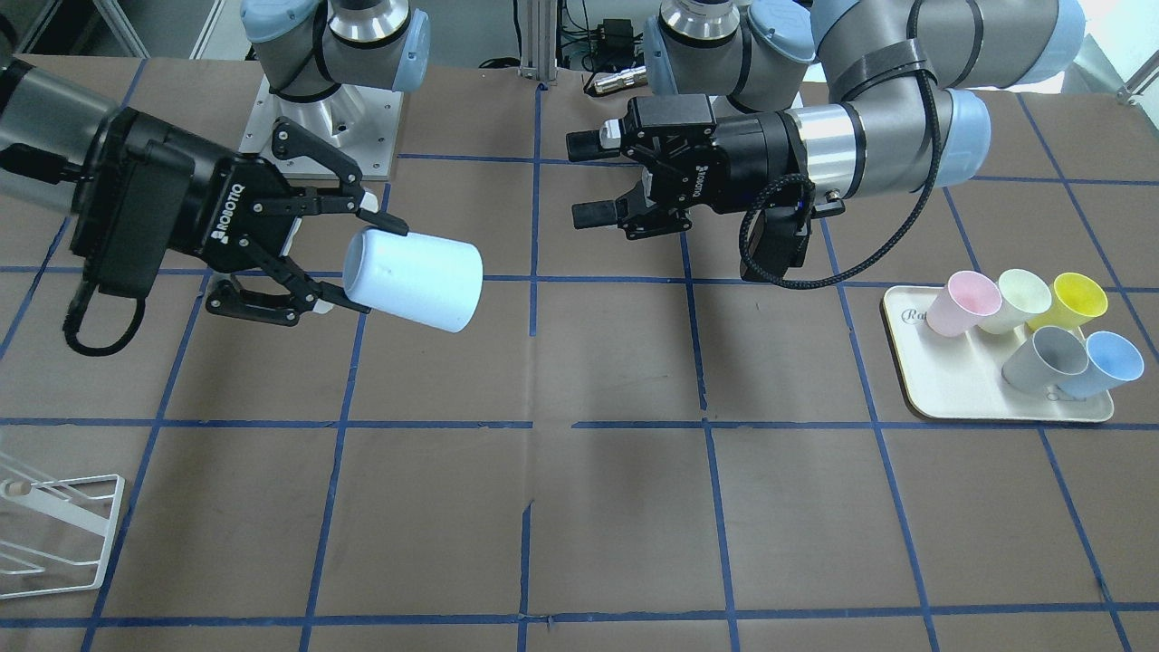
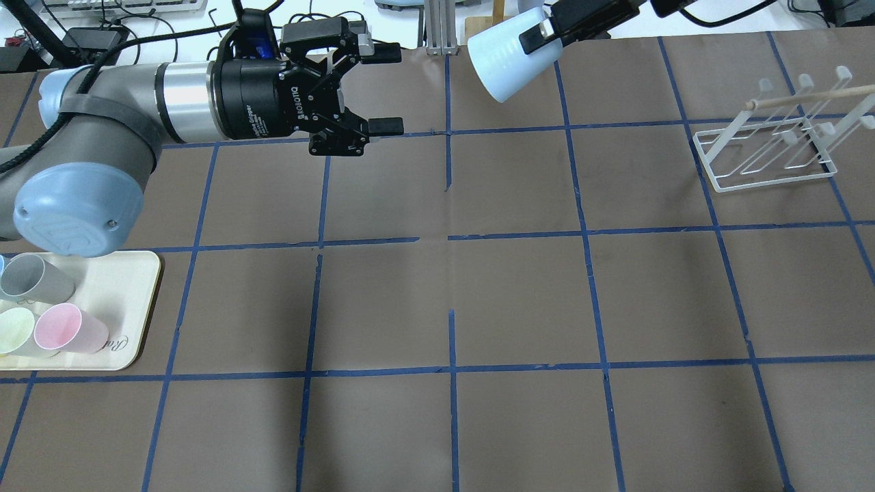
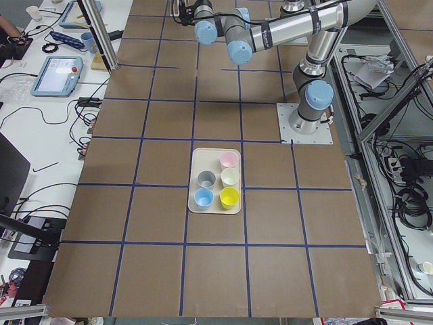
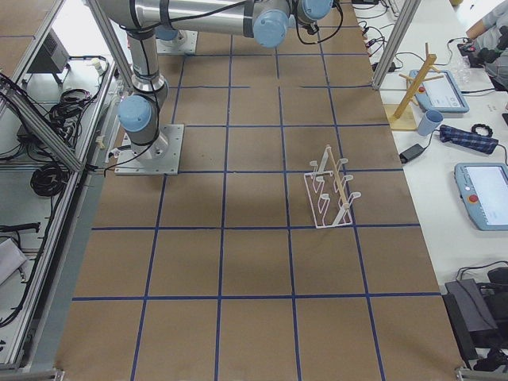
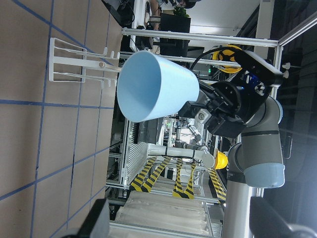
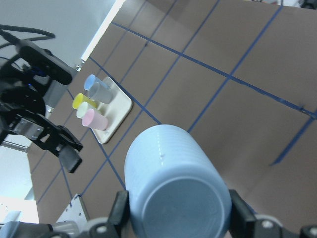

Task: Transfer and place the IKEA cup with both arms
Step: 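Carry the cup toward the left gripper with the right gripper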

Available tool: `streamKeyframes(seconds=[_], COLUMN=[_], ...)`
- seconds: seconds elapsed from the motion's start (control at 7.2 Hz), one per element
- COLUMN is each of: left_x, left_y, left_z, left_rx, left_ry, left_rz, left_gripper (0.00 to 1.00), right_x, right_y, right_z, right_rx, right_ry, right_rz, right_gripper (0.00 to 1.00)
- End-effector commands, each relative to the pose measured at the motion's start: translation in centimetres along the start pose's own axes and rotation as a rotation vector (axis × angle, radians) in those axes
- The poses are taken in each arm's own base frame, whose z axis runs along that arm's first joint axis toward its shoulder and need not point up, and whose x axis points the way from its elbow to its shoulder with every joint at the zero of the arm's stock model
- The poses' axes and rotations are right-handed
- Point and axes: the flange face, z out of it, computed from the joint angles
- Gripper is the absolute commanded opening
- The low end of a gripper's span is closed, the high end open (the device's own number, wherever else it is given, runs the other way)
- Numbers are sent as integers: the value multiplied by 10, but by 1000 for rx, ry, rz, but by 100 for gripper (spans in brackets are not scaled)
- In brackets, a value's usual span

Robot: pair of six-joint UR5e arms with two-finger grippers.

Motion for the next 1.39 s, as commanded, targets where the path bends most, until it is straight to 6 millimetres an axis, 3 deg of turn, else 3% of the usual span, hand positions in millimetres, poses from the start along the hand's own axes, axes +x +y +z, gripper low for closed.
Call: streamKeyframes(seconds=[0.0, 0.14, 0.28, 0.97, 1.25], left_x=[-9, -3, 4, -3, 6], left_y=[-12, -11, -10, -4, 10], left_z=[0, 1, 0, 8, 38], left_rx=[3, 4, 7, -7, -68], left_ry=[4, 46, 75, 106, 154], left_rz=[0, 4, 14, -3, -10], left_gripper=[100, 100, 100, 100, 100], right_x=[-40, -40, -35, -42, -44], right_y=[13, 24, 31, 26, 26], right_z=[21, 46, 56, 58, 63], right_rx=[15, -9, -4, 69, 66], right_ry=[-58, -90, -99, -166, -173], right_rz=[-16, -9, -11, 21, 8], right_gripper=[58, 58, 59, 65, 66])
